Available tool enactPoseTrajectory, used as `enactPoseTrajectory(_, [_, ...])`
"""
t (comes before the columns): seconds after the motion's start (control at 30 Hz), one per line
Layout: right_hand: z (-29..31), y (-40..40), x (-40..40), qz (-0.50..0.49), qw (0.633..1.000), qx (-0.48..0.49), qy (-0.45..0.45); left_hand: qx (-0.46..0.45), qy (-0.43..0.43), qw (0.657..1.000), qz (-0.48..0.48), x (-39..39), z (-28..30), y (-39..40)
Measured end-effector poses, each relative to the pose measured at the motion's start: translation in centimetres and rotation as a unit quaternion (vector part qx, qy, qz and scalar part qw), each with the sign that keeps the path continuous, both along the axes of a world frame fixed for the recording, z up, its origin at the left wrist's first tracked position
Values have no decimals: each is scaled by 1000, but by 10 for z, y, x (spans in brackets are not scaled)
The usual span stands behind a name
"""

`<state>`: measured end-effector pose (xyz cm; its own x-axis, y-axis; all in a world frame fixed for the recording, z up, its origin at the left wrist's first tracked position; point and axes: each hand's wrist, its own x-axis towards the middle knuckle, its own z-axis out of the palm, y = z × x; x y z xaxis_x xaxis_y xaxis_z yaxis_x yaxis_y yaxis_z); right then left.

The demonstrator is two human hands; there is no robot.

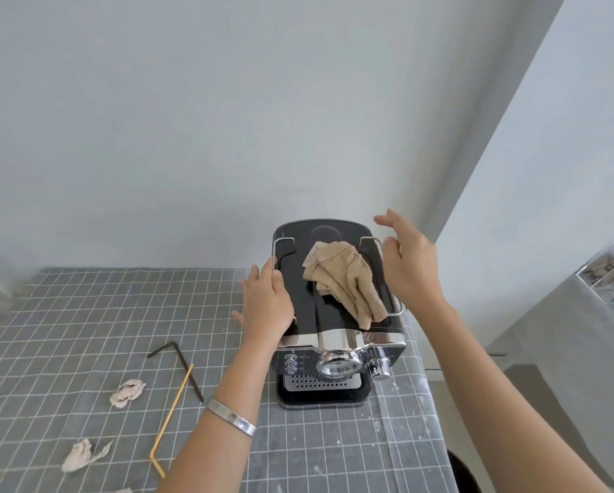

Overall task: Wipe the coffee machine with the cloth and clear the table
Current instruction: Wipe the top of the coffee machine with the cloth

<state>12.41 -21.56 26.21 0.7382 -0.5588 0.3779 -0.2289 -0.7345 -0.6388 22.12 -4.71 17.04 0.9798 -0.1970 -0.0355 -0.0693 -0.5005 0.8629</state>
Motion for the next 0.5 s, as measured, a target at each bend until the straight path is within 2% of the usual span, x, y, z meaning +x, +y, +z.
enactPoseTrajectory(0.03, [-3,0,0,48,999,-14,-13,3,0,1000,0,-1,1,0])
enactPoseTrajectory(0.07, [-8,2,3,123,992,-34,11,4,2,1000,0,-1,1,0])
enactPoseTrajectory(0.13, [-23,13,11,251,952,-106,139,1,-1,1000,0,0,0,0])
enactPoseTrajectory(0.17, [-32,17,16,270,932,-135,200,2,-3,1000,2,0,-1,0])
enactPoseTrajectory(0.23, [-41,18,28,256,918,-160,258,9,-5,1000,6,1,-1,0])
enactPoseTrajectory(0.4, [-39,9,84,185,936,-158,253,16,-10,1000,11,-2,2,0])
enactPoseTrajectory(0.5, [-38,19,96,140,936,-195,256,31,5,999,11,-5,10,2])
